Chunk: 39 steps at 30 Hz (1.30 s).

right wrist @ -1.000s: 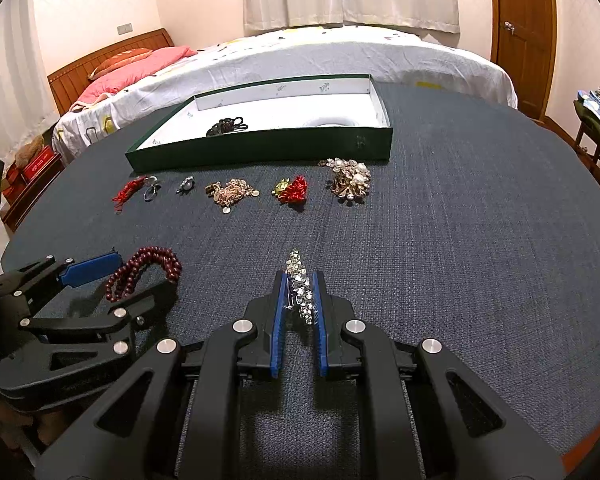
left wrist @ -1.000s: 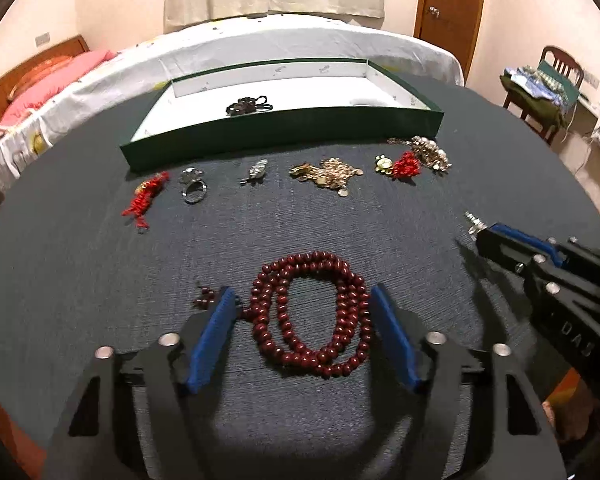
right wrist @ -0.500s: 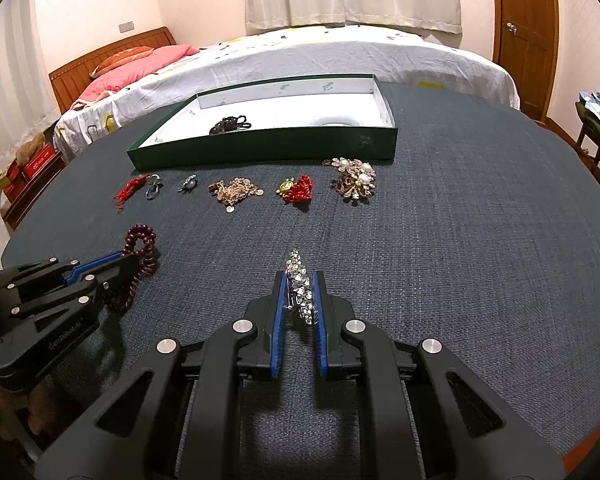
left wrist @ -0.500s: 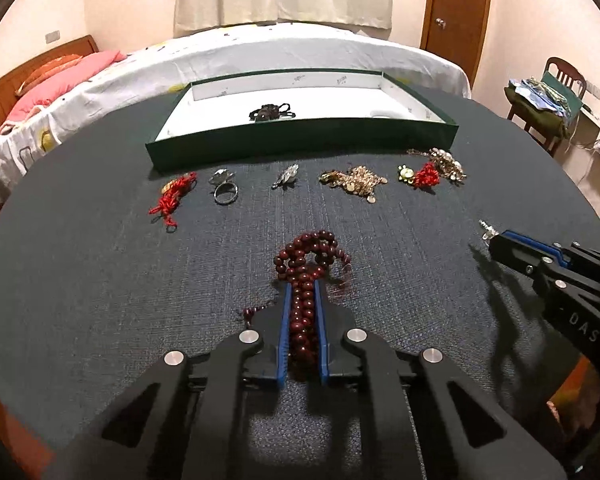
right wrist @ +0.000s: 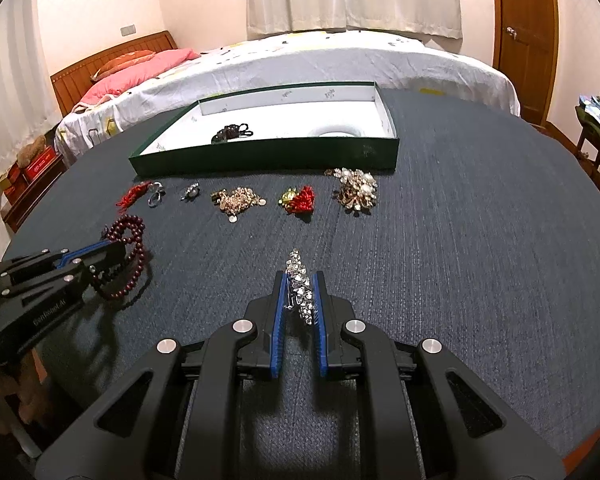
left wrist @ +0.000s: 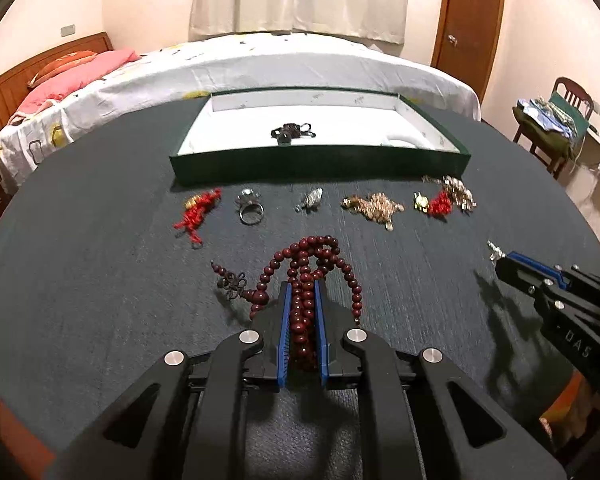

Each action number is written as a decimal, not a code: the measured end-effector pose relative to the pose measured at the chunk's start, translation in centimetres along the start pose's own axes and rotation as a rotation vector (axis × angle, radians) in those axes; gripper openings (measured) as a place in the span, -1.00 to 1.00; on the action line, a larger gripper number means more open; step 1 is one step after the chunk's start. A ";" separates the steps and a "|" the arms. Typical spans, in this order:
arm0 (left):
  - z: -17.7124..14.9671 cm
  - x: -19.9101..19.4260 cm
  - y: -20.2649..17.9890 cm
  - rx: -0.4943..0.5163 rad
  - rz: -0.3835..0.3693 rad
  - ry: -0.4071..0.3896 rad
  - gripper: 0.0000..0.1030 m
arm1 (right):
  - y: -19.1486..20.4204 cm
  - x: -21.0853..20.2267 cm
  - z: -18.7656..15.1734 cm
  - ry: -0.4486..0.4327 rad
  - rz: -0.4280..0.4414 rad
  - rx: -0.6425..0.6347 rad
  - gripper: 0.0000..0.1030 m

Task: Organize jewelry
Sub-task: 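Carry the beads and brooch into the box and open both tools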

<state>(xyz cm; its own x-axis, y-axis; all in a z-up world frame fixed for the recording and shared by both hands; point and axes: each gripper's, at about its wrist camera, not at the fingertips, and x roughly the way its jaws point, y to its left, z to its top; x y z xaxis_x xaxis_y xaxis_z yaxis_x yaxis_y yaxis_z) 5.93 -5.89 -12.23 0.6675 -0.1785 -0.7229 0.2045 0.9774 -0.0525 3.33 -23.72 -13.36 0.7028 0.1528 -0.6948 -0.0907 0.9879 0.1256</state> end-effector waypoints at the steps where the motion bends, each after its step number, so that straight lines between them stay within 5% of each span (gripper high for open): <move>1: 0.2 -0.1 0.0 0.000 0.001 -0.007 -0.77 | 0.0 -0.1 0.2 -0.003 0.000 0.000 -0.74; 15: 4.5 -1.6 1.1 -0.013 -0.012 -0.110 -0.77 | 0.5 -1.3 4.9 -0.084 0.014 -0.009 -0.74; 26: 11.3 0.7 2.4 0.012 -0.004 -0.199 -0.77 | 1.2 1.2 13.0 -0.184 0.028 -0.033 -0.74; 32: 14.4 4.4 3.5 -0.005 -0.002 -0.193 -0.77 | 2.2 4.4 16.9 -0.211 0.038 -0.049 -0.74; 39: 14.7 10.1 4.5 -0.023 0.007 -0.102 -0.77 | 2.6 10.3 16.8 -0.109 0.039 -0.054 -0.74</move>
<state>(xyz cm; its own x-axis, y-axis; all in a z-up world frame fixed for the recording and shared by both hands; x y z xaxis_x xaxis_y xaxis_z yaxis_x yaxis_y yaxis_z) 24.16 -4.94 -9.63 0.7382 -0.1813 -0.6498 0.1841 0.9808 -0.0645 22.19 -20.02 -8.35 0.7705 0.1903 -0.6084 -0.1554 0.9817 0.1102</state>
